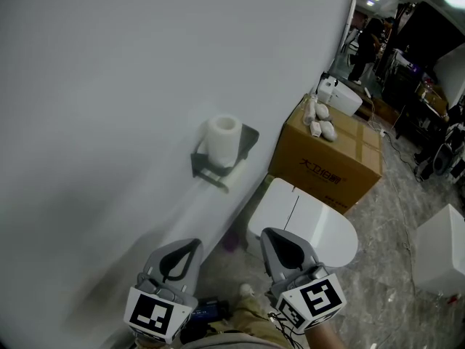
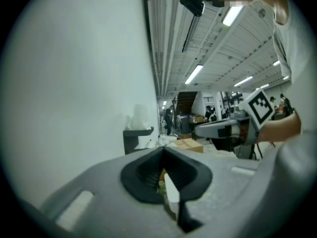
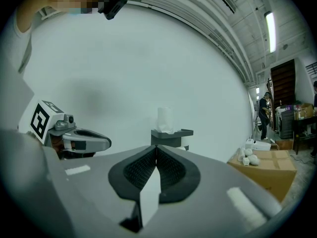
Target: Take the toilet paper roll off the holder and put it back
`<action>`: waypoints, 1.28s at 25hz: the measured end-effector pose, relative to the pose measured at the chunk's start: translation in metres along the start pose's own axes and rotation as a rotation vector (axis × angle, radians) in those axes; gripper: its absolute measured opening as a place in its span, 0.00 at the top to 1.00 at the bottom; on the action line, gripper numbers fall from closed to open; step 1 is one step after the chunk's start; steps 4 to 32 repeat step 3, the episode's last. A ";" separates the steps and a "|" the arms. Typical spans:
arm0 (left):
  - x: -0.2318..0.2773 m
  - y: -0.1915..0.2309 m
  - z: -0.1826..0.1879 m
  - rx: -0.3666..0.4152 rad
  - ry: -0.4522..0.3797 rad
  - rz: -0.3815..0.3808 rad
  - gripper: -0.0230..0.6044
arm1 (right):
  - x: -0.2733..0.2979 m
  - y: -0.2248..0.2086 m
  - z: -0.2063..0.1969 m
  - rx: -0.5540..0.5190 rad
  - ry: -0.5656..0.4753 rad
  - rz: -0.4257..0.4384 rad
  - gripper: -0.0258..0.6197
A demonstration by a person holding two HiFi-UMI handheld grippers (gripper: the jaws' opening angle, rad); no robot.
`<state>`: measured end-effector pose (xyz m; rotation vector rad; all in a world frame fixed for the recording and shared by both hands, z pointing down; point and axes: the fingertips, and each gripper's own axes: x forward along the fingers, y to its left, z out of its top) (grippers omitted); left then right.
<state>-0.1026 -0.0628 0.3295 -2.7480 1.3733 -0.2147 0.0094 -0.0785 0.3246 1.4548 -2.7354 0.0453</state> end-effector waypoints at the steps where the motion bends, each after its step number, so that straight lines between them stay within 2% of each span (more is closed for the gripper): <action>1: 0.000 0.000 0.000 0.000 0.002 -0.001 0.98 | 0.000 0.000 0.000 0.000 0.000 0.000 0.95; 32: 0.000 -0.001 -0.002 -0.001 0.007 -0.002 0.98 | 0.000 0.000 0.000 -0.001 -0.001 0.001 0.95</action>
